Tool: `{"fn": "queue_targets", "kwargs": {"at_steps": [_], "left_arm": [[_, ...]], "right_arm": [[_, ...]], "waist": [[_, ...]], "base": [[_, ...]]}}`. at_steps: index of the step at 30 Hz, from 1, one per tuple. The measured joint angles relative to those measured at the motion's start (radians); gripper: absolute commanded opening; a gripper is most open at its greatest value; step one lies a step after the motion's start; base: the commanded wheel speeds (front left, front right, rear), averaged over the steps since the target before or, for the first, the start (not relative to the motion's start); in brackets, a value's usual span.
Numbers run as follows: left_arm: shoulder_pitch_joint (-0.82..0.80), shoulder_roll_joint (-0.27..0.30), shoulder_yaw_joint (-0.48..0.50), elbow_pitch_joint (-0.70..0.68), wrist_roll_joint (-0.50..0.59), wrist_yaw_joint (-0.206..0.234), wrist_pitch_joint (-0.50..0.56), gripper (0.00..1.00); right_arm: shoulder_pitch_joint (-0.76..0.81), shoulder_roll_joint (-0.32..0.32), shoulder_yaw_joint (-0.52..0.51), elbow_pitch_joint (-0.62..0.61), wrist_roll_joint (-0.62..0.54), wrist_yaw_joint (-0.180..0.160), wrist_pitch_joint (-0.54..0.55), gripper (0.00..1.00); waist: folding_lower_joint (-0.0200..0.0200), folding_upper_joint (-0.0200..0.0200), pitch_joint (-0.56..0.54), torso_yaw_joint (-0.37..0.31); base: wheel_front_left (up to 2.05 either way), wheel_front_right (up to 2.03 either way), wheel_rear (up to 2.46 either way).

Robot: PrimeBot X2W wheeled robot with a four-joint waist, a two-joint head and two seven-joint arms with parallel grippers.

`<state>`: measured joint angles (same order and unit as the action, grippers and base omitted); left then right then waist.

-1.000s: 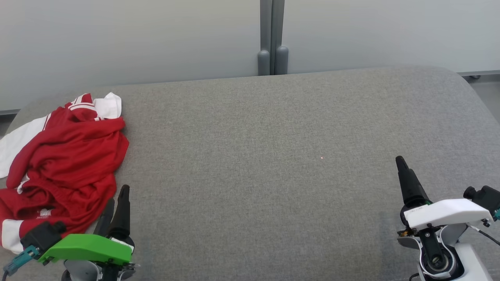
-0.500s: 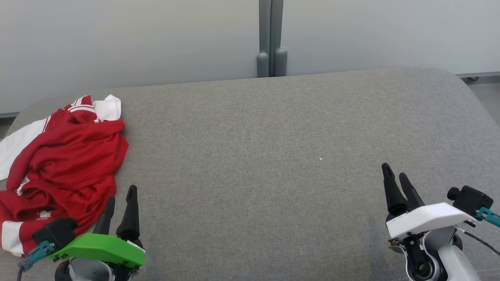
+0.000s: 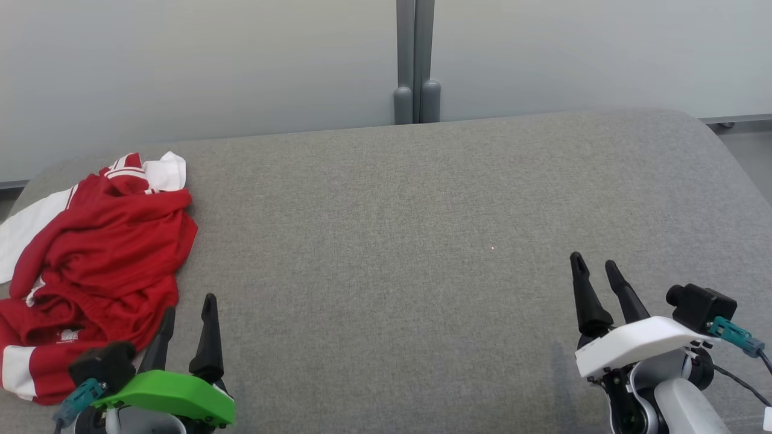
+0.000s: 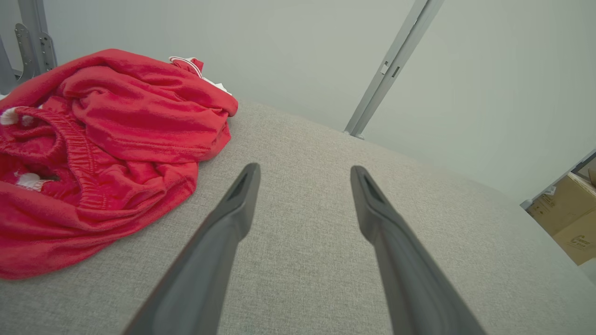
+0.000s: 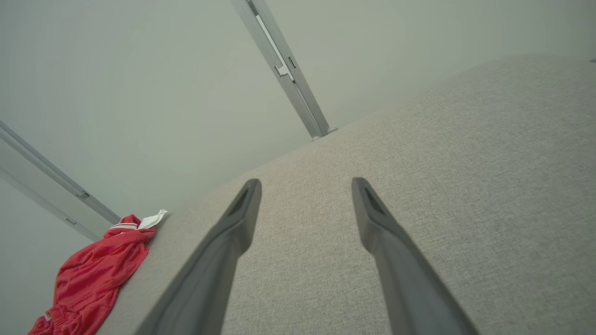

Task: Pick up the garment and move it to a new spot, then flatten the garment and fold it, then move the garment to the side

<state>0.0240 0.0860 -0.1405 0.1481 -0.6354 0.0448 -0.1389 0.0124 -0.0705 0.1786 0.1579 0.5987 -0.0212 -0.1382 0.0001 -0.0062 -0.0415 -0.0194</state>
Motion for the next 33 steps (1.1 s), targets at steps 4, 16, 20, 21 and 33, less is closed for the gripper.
{"fn": "queue_targets", "kwargs": {"at_steps": [4, 16, 20, 21, 33], "left_arm": [[0.012, 0.0, -0.005, -0.003, 0.055, 0.008, -0.012, 1.0], [0.036, -0.004, -0.008, -0.017, 0.189, 0.033, -0.053, 1.0], [0.039, -0.005, -0.013, -0.023, 0.24, 0.044, -0.066, 1.0], [0.039, -0.005, -0.015, -0.025, 0.25, 0.044, -0.066, 1.0], [0.063, -0.008, -0.025, -0.025, 0.393, 0.073, -0.11, 1.0]], "right_arm": [[0.002, 0.0, 0.018, -0.005, -0.053, -0.015, -0.012, 1.0], [0.017, -0.009, 0.07, -0.013, -0.217, -0.03, -0.054, 1.0], [0.017, -0.011, 0.089, -0.014, -0.269, -0.035, -0.064, 1.0], [0.017, -0.012, 0.092, -0.014, -0.284, -0.04, -0.066, 1.0], [0.02, -0.019, 0.142, -0.015, -0.449, -0.053, -0.109, 1.0]], "waist": [[0.0, 0.0, -0.004, -0.001], [0.0, 0.0, -0.014, -0.007], [0.0, 0.0, -0.016, -0.008], [0.0, 0.0, -0.017, -0.009], [0.0, 0.0, -0.027, -0.013]], "base": [[0.0, 0.0, 0.0], [0.0, 0.0, 0.0], [0.0, 0.0, 0.0], [0.0, 0.0, 0.0], [0.0, 0.0, 0.0]]}}
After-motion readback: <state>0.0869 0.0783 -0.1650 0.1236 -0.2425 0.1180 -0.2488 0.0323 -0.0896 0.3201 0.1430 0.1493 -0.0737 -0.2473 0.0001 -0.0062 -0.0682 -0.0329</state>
